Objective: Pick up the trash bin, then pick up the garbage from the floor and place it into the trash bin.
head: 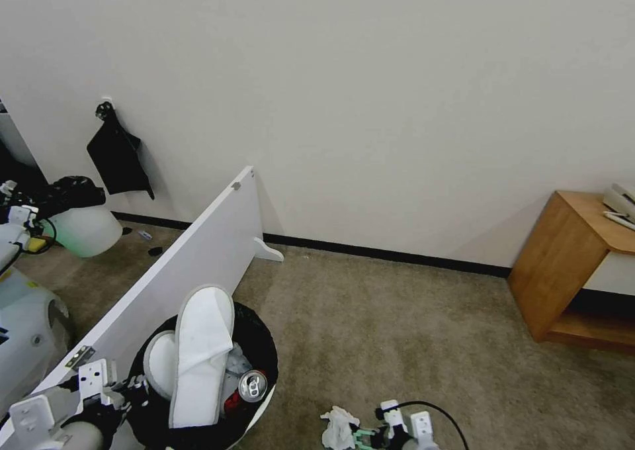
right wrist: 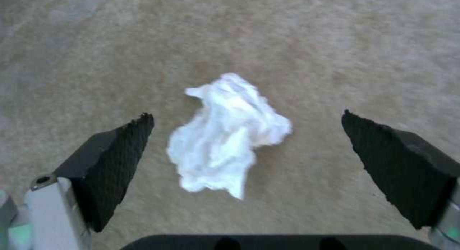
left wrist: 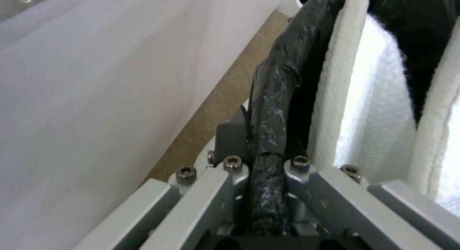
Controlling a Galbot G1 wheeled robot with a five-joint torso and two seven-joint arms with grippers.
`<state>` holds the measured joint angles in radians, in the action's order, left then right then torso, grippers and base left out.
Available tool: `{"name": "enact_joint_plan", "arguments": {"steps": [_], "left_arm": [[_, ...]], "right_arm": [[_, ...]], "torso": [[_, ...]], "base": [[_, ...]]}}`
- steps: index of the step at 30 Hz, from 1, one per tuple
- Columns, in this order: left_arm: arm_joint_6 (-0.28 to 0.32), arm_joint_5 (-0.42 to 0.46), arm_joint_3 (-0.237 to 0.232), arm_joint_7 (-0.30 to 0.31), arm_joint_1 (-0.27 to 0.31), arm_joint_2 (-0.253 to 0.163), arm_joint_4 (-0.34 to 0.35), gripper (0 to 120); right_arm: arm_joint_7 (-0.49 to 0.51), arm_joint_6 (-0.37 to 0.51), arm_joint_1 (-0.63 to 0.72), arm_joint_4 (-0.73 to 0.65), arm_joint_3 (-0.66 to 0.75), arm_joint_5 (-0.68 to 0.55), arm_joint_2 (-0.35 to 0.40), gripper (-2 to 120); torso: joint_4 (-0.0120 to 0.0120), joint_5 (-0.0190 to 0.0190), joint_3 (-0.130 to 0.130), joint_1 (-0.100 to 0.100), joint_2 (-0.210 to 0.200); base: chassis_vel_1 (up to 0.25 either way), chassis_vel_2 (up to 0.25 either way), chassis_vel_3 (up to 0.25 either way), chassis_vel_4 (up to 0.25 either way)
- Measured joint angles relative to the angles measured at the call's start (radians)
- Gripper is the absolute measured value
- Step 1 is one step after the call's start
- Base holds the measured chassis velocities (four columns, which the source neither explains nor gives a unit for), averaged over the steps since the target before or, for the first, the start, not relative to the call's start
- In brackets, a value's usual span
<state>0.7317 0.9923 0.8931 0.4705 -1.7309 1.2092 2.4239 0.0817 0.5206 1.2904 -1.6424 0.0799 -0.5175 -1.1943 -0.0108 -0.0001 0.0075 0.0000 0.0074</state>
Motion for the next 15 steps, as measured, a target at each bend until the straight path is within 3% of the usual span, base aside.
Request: {"name": "enact_joint_plan", "arguments": {"steps": [6,15], "left_arm": [[0.0,-0.002,-0.002,0.0,0.0,0.005,0.0,2],[0.0,-0.002,-0.001,0.0,-0.001,0.005,0.004,2]], "right_arm": [[0.026,0.01,-0.036,0.034,-0.031,-0.017,-0.021,100],[0.178,0.056,-0.077,0.058,-0.085,-0.052,-0.052,100]], "torso": [[-0.0001,0.0,0.0,0.0,0.0],[-0.0001,0.0,0.0,0.0,0.0]], "base": [[0.0,0.0,0.0,0.0],[0.0,0.0,0.0,0.0]]}}
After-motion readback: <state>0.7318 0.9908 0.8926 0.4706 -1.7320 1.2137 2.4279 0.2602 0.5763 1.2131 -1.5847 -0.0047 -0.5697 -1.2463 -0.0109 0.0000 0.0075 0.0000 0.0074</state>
